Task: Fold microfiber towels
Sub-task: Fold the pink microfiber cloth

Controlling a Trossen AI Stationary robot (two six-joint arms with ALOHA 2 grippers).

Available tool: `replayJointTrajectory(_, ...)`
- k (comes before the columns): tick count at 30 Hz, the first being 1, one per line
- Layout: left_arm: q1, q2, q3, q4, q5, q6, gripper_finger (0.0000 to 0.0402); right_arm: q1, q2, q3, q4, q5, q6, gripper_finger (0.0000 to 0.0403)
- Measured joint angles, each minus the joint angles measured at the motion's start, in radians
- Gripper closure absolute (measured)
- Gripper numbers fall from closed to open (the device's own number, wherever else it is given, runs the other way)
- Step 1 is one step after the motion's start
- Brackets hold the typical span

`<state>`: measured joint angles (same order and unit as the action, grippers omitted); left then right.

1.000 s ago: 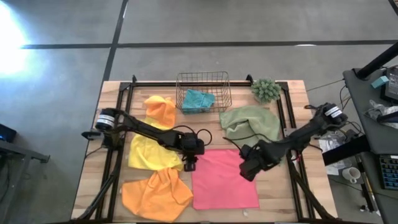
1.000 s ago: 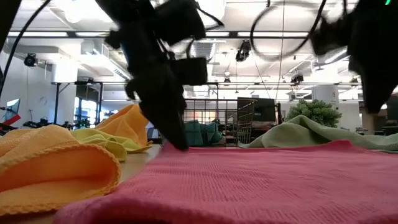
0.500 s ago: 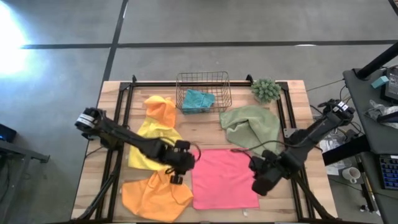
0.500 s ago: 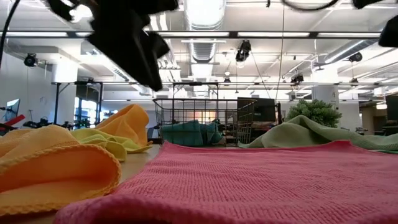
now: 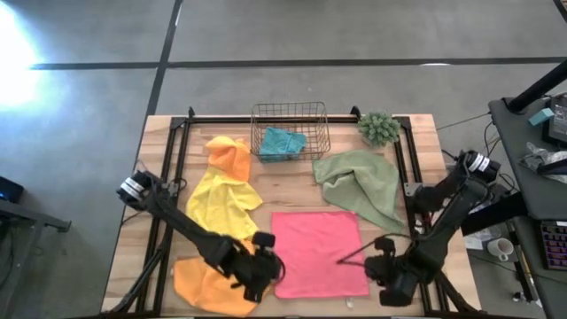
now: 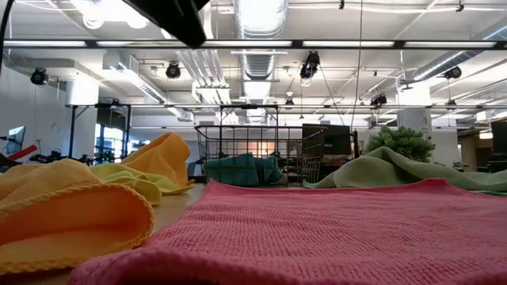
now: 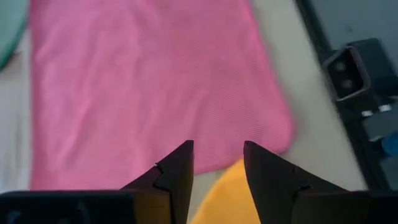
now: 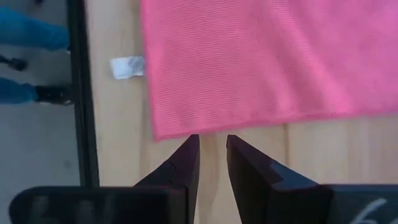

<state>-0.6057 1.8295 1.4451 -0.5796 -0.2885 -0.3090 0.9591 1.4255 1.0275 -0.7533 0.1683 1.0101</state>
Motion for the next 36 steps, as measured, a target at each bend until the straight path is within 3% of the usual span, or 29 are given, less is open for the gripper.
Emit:
replayJointTrajectory(7,-0.049,0.170,0.188,-0.158,-0.006,-0.086,0.0276,0.031,0.059,0.000,0.057,0.045,-0.045,0.0330)
replayJointTrajectory(14,-0.082,0.281,0.295,-0.163,-0.007,-0.132,0.0276,0.031,0.107,0.000,0.145,0.041,-0.065,0.0328)
replayJointTrajectory(27,-0.084,0.311,0.320,-0.154,0.096,-0.262,0.0276,0.031,0.217,0.000,0.214,0.042,-0.129,0.0240)
replayJointTrajectory(36,-0.084,0.312,0.304,-0.090,0.087,-0.262,0.0276,0.031,0.272,0.000,0.259,0.042,-0.142,0.0225)
